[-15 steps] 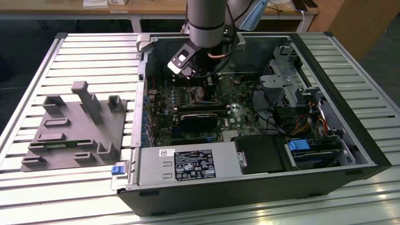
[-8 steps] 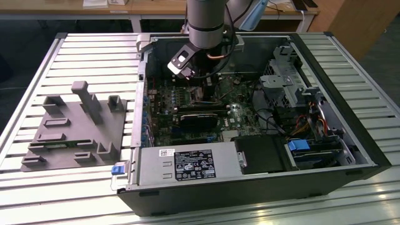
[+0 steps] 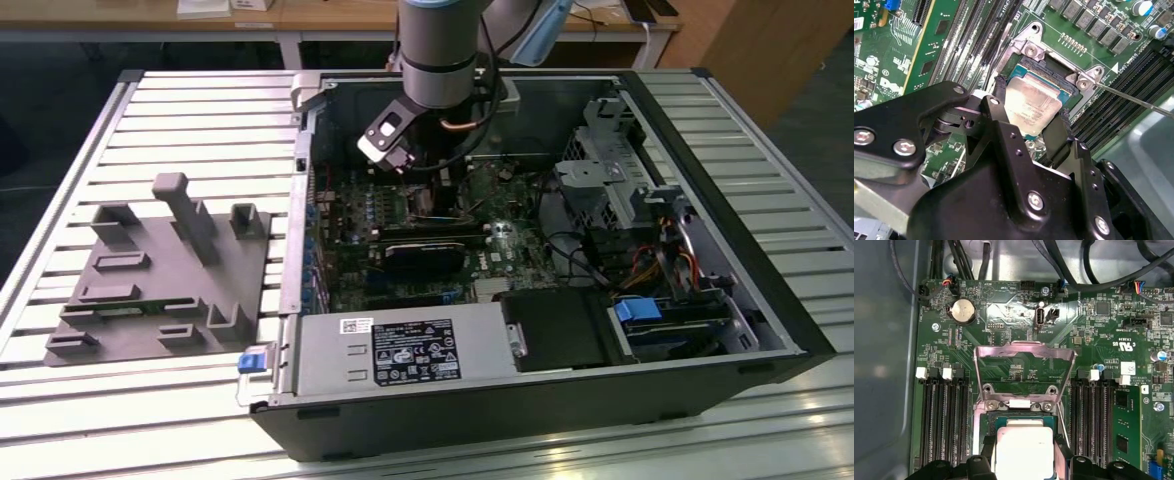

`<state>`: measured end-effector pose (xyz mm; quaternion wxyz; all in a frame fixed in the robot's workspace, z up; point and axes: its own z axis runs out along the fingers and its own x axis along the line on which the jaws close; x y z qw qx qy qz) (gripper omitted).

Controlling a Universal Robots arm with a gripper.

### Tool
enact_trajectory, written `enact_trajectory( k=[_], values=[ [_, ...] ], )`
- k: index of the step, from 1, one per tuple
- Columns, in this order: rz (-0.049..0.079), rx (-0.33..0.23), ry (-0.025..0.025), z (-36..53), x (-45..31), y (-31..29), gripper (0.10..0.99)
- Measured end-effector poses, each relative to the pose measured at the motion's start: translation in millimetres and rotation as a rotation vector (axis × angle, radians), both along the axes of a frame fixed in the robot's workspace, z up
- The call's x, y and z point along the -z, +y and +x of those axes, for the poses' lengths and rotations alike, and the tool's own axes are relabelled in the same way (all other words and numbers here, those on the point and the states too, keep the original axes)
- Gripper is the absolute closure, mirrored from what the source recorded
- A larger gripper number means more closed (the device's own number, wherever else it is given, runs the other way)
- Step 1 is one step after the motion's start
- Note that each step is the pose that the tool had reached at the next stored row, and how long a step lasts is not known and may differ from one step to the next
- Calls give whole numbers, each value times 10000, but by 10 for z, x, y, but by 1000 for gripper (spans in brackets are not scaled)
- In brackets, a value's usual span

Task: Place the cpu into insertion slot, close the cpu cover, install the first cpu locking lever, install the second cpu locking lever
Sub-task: 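Place the cpu into insertion slot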

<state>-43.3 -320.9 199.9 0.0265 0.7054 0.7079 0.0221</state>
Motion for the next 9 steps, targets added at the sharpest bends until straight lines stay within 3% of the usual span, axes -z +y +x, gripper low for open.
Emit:
enact_trajectory(
  k=[9],
  values=[
    [-67, 3, 0, -7, 51, 33, 545]
  ],
)
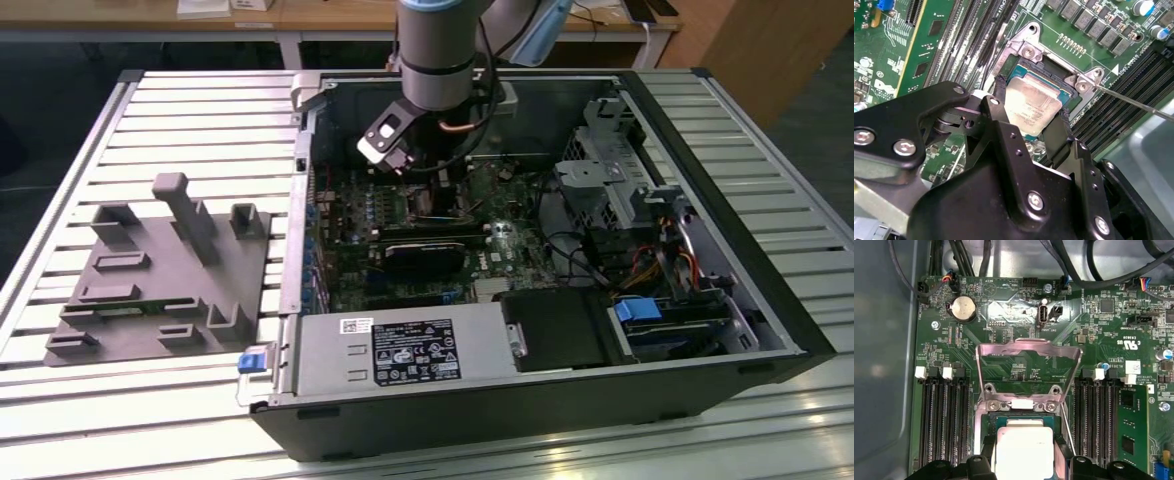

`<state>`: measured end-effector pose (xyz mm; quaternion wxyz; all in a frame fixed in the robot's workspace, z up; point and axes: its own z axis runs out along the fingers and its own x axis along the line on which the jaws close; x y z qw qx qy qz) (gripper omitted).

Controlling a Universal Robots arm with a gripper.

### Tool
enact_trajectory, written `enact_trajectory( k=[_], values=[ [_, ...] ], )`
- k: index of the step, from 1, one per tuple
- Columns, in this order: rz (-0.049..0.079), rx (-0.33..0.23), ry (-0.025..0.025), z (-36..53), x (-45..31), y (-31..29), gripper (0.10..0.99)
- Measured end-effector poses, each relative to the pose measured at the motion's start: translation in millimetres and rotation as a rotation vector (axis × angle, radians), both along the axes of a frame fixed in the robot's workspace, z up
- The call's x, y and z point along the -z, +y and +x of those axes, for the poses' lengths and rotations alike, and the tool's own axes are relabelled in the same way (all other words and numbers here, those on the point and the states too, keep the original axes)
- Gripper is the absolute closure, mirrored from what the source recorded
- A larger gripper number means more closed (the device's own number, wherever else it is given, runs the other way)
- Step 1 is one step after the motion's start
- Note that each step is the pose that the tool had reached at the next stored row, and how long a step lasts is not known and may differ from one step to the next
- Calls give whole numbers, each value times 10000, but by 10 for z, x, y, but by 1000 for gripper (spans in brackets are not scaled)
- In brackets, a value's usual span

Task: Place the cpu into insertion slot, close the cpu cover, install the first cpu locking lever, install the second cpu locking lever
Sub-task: 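Place the cpu into insertion slot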

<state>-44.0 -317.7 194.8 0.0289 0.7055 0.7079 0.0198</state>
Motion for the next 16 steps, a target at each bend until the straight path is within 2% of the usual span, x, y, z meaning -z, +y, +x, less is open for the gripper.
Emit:
enact_trajectory(
  k=[6, 16],
  values=[
    [-84, -1, 8, -9, 34, 19, 545],
    [-70, -1, -4, -7, 41, 22, 533]
  ],
)
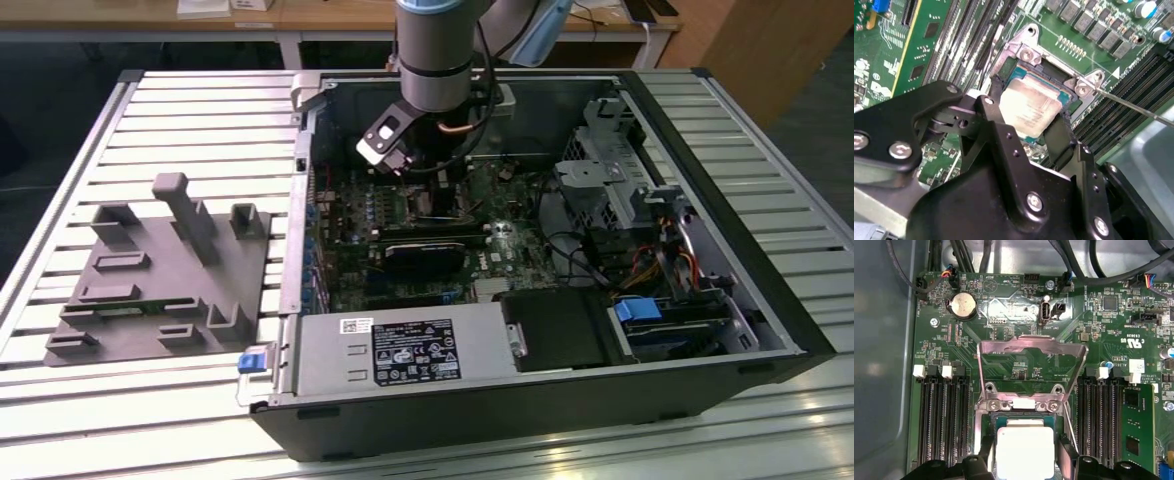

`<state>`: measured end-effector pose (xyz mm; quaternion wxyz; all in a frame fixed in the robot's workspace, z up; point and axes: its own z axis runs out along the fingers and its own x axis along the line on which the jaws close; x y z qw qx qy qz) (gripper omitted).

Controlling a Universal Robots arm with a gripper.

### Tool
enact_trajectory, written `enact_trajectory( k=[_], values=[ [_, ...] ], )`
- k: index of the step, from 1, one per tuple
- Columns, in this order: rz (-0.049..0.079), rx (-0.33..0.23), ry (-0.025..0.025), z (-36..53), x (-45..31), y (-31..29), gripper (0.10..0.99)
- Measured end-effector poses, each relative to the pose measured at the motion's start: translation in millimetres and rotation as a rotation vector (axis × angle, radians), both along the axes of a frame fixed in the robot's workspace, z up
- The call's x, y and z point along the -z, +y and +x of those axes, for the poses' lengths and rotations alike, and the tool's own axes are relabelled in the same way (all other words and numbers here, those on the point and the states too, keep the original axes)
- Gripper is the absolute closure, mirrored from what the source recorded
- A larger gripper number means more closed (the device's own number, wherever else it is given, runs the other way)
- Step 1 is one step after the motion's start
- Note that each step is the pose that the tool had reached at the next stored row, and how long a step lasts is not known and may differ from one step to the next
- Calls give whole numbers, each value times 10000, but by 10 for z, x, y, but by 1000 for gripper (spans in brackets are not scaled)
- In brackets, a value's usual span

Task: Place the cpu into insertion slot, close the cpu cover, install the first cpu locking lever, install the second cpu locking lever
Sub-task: 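Place the cpu into insertion slot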

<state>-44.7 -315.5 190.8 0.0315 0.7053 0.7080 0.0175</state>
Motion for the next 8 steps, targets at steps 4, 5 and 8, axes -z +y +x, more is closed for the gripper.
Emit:
enact_trajectory(
  k=[4, 5, 8],
  values=[
    [8, 7, 2, -1, -17, -1, 471],
    [7, 11, 5, -1, -28, -1, 471],
    [14, 24, 4, -1, -52, -1, 471]
  ],
)
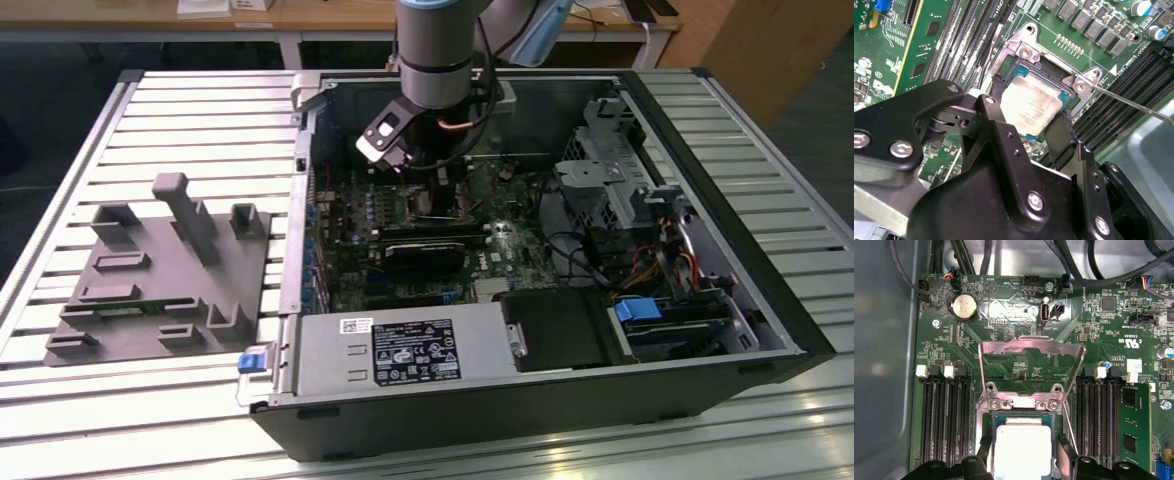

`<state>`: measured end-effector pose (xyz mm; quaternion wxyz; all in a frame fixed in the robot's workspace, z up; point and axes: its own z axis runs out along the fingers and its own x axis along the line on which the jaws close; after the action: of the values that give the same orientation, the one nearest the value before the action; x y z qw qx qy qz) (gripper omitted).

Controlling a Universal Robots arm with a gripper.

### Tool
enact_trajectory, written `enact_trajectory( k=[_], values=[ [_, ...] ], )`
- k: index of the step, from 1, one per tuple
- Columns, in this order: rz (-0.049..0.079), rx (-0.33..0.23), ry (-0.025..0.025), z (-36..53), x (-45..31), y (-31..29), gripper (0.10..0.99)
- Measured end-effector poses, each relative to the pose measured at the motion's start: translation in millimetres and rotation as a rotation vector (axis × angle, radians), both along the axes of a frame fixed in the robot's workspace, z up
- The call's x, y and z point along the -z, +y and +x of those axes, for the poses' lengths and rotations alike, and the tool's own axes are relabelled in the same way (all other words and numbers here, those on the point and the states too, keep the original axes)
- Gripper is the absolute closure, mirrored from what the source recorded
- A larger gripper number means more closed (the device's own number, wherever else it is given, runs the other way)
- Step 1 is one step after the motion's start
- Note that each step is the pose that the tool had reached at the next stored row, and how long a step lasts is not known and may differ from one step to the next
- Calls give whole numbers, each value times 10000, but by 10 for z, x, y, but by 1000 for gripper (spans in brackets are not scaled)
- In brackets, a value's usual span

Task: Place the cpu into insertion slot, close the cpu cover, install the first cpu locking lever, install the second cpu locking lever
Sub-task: 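Place the cpu into insertion slot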

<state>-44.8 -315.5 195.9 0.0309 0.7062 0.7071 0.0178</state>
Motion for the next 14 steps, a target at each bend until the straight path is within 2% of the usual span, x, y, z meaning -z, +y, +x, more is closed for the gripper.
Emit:
enact_trajectory(
  k=[8, 9, 10, 11, 12, 14],
  values=[
    [19, 17, 3, 0, -89, 0, 486],
    [19, 18, 9, 1, -95, 0, 549],
    [20, 21, 20, 4, -98, 1, 549],
    [21, 27, 35, 9, -101, 1, 612],
    [20, 36, 56, 13, -106, 0, 612],
    [19, 51, 99, 22, -116, 0, 725]
  ],
)
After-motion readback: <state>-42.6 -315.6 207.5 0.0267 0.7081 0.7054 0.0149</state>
